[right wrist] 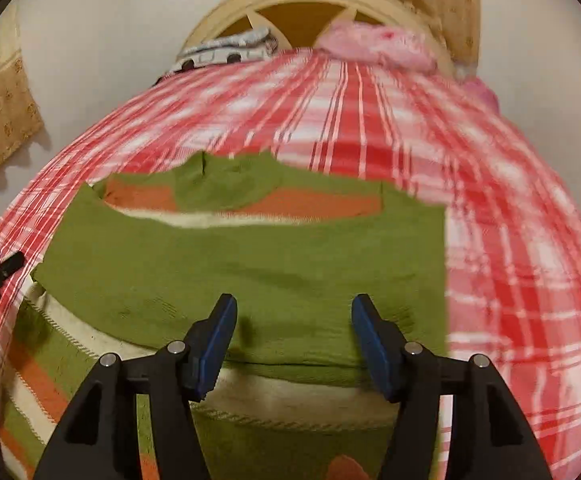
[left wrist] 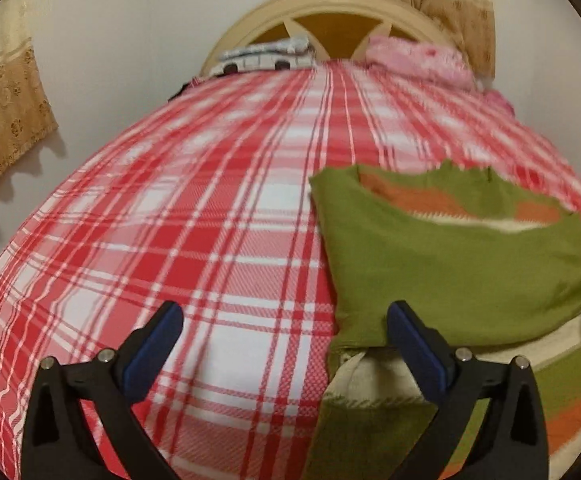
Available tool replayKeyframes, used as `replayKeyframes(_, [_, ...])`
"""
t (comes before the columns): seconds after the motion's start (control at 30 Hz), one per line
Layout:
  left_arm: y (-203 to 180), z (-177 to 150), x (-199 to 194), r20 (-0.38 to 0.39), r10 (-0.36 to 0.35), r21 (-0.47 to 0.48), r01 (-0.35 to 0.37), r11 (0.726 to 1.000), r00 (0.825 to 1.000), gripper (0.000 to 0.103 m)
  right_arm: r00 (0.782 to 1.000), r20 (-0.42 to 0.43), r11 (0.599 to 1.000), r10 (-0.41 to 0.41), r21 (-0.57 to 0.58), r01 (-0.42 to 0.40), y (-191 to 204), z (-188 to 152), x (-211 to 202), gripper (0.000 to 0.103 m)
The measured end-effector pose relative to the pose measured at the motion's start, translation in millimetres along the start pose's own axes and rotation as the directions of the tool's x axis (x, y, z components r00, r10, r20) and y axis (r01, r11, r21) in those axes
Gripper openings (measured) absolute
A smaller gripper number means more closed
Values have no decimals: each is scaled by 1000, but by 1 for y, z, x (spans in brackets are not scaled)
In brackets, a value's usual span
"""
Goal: Fold small clothes
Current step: 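Move both open grippers toward the sweater's ribbed green hem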
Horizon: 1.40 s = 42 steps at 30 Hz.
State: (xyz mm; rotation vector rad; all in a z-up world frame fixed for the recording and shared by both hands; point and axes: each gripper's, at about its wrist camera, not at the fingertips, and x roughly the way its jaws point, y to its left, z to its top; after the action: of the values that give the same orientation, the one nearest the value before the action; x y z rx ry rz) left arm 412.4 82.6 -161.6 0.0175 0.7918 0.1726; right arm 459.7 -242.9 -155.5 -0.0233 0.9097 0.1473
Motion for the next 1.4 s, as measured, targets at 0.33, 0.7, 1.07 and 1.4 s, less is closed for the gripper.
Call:
replayKeyframes(0.33, [-12, -11, 14, -78, 3, 41, 0, 999, 997, 103, 998, -24, 997, -53, -53, 52, -1, -13, 13, 61])
replayKeyframes(0.7, [-7, -14, -5, -52, -35, 32, 37, 999, 998, 103, 998, -31, 998, -56, -21, 55, -5, -16, 1, 61])
replayKeyframes(1.07, [-6, -25, -59, 18, -83, 45, 82, 996, 996, 103, 999, -4, 999, -44, 13, 44, -3, -48, -39, 61])
replayKeyframes(1.4, [-7, -61, -109, 36, -145, 65, 142, 988, 989, 103, 999, 43, 1000, -6, 4, 6, 9, -86, -95, 61])
